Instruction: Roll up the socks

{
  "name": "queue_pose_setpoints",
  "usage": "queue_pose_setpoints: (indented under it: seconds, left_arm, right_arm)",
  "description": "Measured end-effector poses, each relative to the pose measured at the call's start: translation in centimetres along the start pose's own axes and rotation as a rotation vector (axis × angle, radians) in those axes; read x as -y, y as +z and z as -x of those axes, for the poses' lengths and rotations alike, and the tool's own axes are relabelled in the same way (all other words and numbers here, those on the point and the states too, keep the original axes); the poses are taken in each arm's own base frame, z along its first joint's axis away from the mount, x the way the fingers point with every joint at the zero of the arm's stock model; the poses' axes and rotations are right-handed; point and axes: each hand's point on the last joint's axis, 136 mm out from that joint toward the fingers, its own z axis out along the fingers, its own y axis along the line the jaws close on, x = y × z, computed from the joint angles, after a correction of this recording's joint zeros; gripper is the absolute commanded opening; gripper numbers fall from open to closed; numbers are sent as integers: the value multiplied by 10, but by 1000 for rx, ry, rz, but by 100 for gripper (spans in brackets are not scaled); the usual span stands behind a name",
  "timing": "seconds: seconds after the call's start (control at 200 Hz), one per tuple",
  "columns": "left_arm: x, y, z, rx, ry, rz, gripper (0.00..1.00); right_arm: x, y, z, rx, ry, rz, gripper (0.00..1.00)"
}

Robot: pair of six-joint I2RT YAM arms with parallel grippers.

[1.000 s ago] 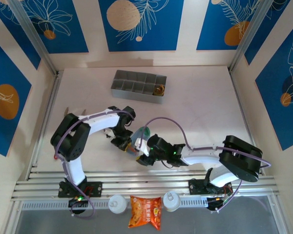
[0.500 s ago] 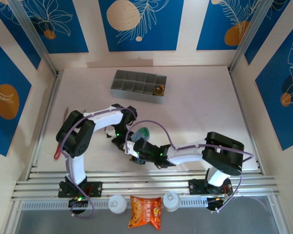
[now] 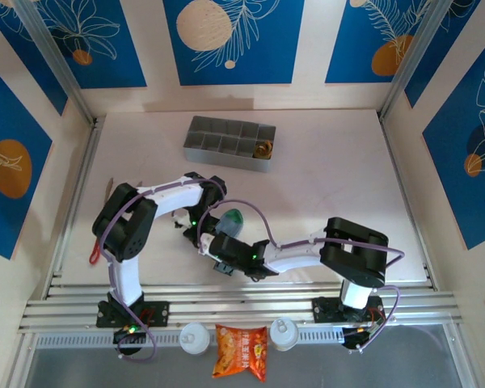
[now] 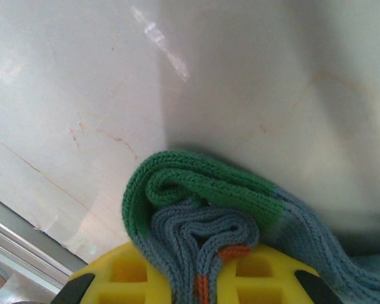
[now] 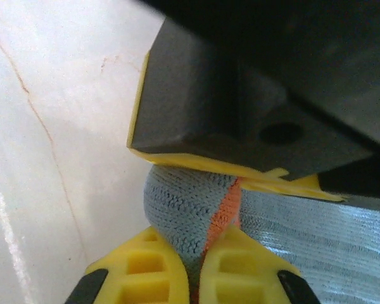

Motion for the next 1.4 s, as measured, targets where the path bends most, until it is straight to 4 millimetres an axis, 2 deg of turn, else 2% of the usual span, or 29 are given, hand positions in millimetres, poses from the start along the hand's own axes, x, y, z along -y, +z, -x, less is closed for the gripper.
queue_pose_setpoints:
  seconds: [0.03, 0.08, 0.14, 0.205, 0.325, 0.5, 0.7, 0.905, 1.16, 1.401]
  left_arm:
    - [0, 0, 0, 1, 2, -7, 3]
    - [0, -1, 0, 0, 6, -24, 16]
    - [0, -1, 1, 4, 12, -56, 36]
    - [-1, -1, 2, 11, 19, -99, 62]
    - [-8, -2, 4, 13, 6, -158, 81]
    - [1, -17, 12, 19, 8, -289, 94]
    - [15, -43, 23, 52, 26, -434, 97]
    - [16, -59, 28, 110, 107, -522, 89]
    - [0, -65, 30, 163, 200, -554, 67]
    - [-6, -50, 34, 179, 248, -540, 65]
  right_arm:
    - [0, 0, 0, -4, 13, -1, 0]
    - [0, 0, -1, -9, 39, -1, 0]
    - [-1, 1, -2, -12, 83, 3, 0]
    - [-2, 2, -3, -3, 140, 10, 0]
    - [-3, 6, -7, 29, 255, 35, 0]
    - [-5, 11, -3, 107, 416, 99, 0]
    - [-6, 16, 3, 174, 558, 184, 0]
    - [-4, 23, 9, 198, 662, 298, 0]
    - [-2, 26, 11, 199, 729, 417, 0]
    - [4, 28, 9, 191, 788, 510, 0]
